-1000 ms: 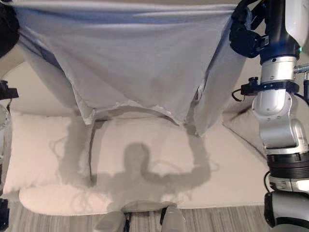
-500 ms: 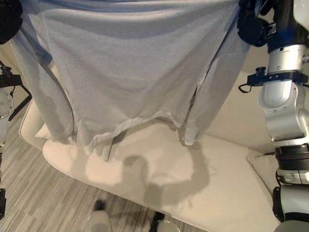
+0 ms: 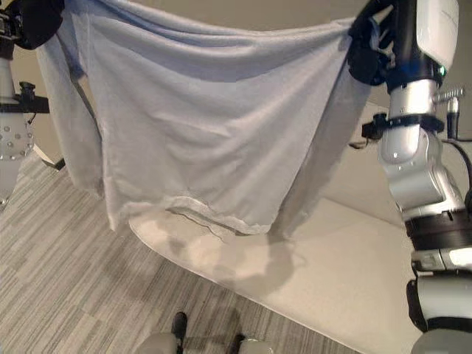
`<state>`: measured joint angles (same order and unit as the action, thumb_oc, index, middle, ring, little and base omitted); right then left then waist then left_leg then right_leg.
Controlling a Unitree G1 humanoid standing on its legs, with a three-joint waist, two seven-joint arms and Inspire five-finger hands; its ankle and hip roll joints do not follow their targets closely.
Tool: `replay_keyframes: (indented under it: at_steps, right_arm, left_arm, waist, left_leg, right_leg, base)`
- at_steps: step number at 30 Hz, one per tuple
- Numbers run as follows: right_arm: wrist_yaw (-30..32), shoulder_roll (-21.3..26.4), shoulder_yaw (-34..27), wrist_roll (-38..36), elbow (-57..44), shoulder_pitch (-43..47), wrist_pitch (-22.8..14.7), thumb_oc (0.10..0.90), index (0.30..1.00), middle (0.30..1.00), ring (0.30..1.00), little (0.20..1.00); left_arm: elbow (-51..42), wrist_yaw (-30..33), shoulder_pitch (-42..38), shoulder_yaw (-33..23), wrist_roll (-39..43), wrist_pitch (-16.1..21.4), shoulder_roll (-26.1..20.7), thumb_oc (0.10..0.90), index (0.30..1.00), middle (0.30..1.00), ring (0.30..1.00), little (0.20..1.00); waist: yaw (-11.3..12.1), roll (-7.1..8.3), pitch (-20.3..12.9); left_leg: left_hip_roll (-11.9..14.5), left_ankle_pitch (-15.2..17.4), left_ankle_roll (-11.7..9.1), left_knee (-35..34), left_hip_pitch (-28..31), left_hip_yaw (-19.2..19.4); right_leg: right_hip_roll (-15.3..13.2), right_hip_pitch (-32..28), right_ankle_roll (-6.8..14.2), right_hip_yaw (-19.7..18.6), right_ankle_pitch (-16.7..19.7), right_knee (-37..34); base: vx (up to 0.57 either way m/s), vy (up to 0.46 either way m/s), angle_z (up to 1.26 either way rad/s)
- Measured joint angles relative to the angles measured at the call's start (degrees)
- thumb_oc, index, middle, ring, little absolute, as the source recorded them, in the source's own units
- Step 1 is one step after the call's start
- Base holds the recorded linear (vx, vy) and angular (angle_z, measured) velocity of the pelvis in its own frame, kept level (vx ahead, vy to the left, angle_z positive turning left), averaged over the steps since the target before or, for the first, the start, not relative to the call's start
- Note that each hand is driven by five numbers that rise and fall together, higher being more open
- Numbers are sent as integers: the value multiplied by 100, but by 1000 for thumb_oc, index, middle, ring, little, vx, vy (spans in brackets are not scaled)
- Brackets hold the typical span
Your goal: Hang the clothes on the sofa on the clothes rack.
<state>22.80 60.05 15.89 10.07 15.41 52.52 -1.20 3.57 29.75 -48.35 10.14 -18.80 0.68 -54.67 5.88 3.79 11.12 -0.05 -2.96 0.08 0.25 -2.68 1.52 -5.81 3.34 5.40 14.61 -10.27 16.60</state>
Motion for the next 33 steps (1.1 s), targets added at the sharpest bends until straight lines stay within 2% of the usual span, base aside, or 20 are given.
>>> replay_keyframes:
  at_steps: [2, 6, 7, 9, 11, 12, 14, 17, 18, 20, 21, 22, 23, 26, 27, 29, 30, 31, 32, 33]
  right_arm:
    - [-14, 506, 335, 1, -2, 225, -22, 400, 300, 300, 300, 300]
    - [-52, 365, 201, -36, -75, 341, -128, 400, 300, 300, 300, 300]
    - [-108, 389, 277, -67, -67, 412, -146, 400, 300, 300, 300, 300]
    - [-209, 131, 68, -153, -107, 206, -154, 400, 300, 300, 300, 300]
    - [-217, 66, 51, -207, -167, 49, -117, 400, 300, 300, 300, 300]
    - [-217, 63, 48, -229, -154, -132, -89, 400, 300, 300, 300, 300]
    - [-215, 118, 13, -241, -164, -228, -41, 400, 300, 300, 300, 300]
    - [-203, 125, -228, -238, -193, -303, 23, 400, 300, 300, 300, 300]
    - [-156, 107, -476, -204, -479, -661, 99, 400, 300, 300, 300, 300]
    - [-165, 138, -488, -184, -564, -908, 141, 400, 300, 300, 300, 300]
    - [-177, 134, -488, -173, -563, -1040, 220, 400, 300, 300, 300, 300]
    - [-176, 134, -487, -172, -554, -1048, 225, 400, 300, 300, 300, 300]
    - [-173, 131, -487, -170, -555, -1061, 205, 400, 300, 300, 300, 300]
    - [-196, 141, -494, -162, -588, -1125, 191, 400, 300, 300, 300, 300]
    - [-222, 142, -458, -162, -637, -1103, 163, 400, 300, 300, 300, 300]
    - [-229, 211, -451, -165, -697, -1078, 109, 400, 300, 300, 300, 300]
    - [-219, 345, -488, -162, -791, -1140, 50, 400, 300, 300, 300, 300]
    - [-222, 388, -509, -165, -846, -1126, 53, 400, 300, 300, 300, 300]
    - [-229, 902, -538, -143, -856, -1103, -59, 400, 300, 300, 300, 300]
    - [-231, 874, -494, -150, -750, -1038, -53, 400, 300, 300, 300, 300]
  left_arm:
    - [164, -15, 176, -53, 23, -16, 9, 400, 300, 300, 300, 300]
    - [529, -135, 708, -362, 286, 12, 133, 400, 300, 300, 300, 300]
    - [591, -175, 700, -268, 325, -10, 153, 400, 300, 300, 300, 300]
    - [604, -146, 736, -267, 323, 81, -46, 400, 300, 300, 300, 300]
    - [634, -151, 719, -269, 351, 91, -243, 400, 300, 300, 300, 300]
    - [659, -152, 717, -109, 370, 157, -254, 400, 300, 300, 300, 300]
    - [664, -166, 656, 57, 372, 165, -254, 400, 300, 300, 300, 300]
    - [697, -260, 646, 208, 368, 183, -56, 400, 300, 300, 300, 300]
    - [660, -268, 555, 207, 369, 195, -46, 400, 300, 300, 300, 300]
    - [635, -316, 545, 213, 369, 172, -47, 400, 300, 300, 300, 300]
    - [547, -319, 504, 213, 369, 161, -51, 400, 300, 300, 300, 300]
    - [510, -314, 428, 213, 368, 152, -50, 400, 300, 300, 300, 300]
    - [501, -308, 339, 215, 367, 146, -34, 400, 300, 300, 300, 300]
    - [490, -270, 305, 179, 368, 125, 104, 400, 300, 300, 300, 300]
    - [520, -255, 371, 66, 376, 68, 295, 400, 300, 300, 300, 300]
    - [619, -292, 390, 33, 367, 43, 379, 400, 300, 300, 300, 300]
    - [724, -249, 556, -258, 380, 37, 761, 400, 300, 300, 300, 300]
    - [813, -324, 646, -238, 458, -37, 828, 400, 300, 300, 300, 300]
    - [835, -431, 952, -192, 496, -70, 1176, 400, 300, 300, 300, 300]
    - [824, -434, 1042, -205, 497, -71, 1366, 400, 300, 300, 300, 300]
  waist:
    - [12, 55, -15]
    - [-11, 82, -19]
    - [-62, 94, -2]
    - [-48, 434, 142]
    - [-179, 588, 221]
    - [-320, 525, 203]
    - [-443, 436, 206]
    - [-476, -170, 7]
    - [-540, 21, -24]
    - [-610, 16, -23]
    - [-509, -12, -29]
    - [-466, -25, -22]
    - [-477, -115, -19]
    - [-597, -323, -23]
    - [-566, -486, 30]
    - [-670, -511, 21]
    - [-773, -530, 33]
    - [-868, -374, 30]
    - [-1102, -283, -6]
    - [-941, -351, -42]
  left_leg:
    - [-82, -71, -30, -82, 10, -68]
    - [-88, -212, -212, -87, -138, -56]
    - [-133, -263, -300, 65, -359, 346]
    - [-41, 252, -695, 846, -911, 162]
    - [928, 520, -635, 784, -1210, 101]
    - [1891, 253, -966, 135, -1237, -95]
    - [2101, 223, -1017, 54, -1243, 110]
    - [1617, -266, -876, -349, -825, 187]
    - [878, -732, -863, -295, -766, 303]
    - [323, -680, -488, -292, -570, 376]
    - [-62, -492, -137, -274, -328, 520]
    - [-211, -364, 76, -280, -225, 567]
    - [-268, -268, 281, -320, -151, 463]
    - [-316, -163, 492, -426, 73, 227]
    - [-177, -64, 487, -438, 244, 268]
    - [-151, 32, 425, -512, 391, 240]
    - [-111, 392, 368, -392, 428, 209]
    - [-239, 355, 255, -382, 557, 284]
    - [-654, 755, 88, -521, 1229, -147]
    - [-590, 883, -171, -331, 1299, -147]
  right_leg:
    - [56, -396, -120, -188, 128, -813]
    - [18, -649, -115, 22, 567, -1515]
    - [-62, -609, -127, 192, 593, -1541]
    - [-315, -523, -240, 37, 710, -1583]
    - [-300, -543, -261, 33, 696, -1576]
    - [-344, -642, -229, -39, 709, -1612]
    - [-517, -841, 113, -64, 801, -1819]
    - [-865, -1065, 455, -9, 946, -2025]
    - [-1564, -1041, 571, 210, 1191, -1841]
    - [-2123, -989, 427, 381, 1853, -1389]
    - [-2666, -613, 459, 316, 2543, -551]
    - [-2866, -311, 557, 274, 2662, -49]
    - [-2756, -34, 491, 125, 2240, 530]
    - [-1818, 312, 489, -258, 1054, 1054]
    - [-1036, 599, 167, -123, 380, 814]
    - [-293, 1059, 11, 163, 322, 264]
    - [409, 1685, 113, -265, 391, -63]
    - [682, 1874, 56, -228, 685, -788]
    - [506, 1367, -576, -282, 1689, -1610]
    - [580, 1135, -712, -281, 1835, -1776]
  base:
    - [-2, 112, 20]
    - [-42, 199, 19]
    - [222, 385, 40]
    - [247, 390, 6]
    - [312, 414, -2]
    - [401, 541, -6]
    - [342, 462, -1]
    - [369, 480, -17]
    - [308, 511, 0]
    - [325, 623, 28]
    - [373, 618, 6]
    - [275, 425, 8]
    - [298, 274, 23]
    - [259, 140, 34]
    - [273, 24, -24]
    - [326, 34, -9]
    - [314, 23, 19]
    - [631, -85, 95]
    - [735, -114, 78]
    - [597, -151, 59]
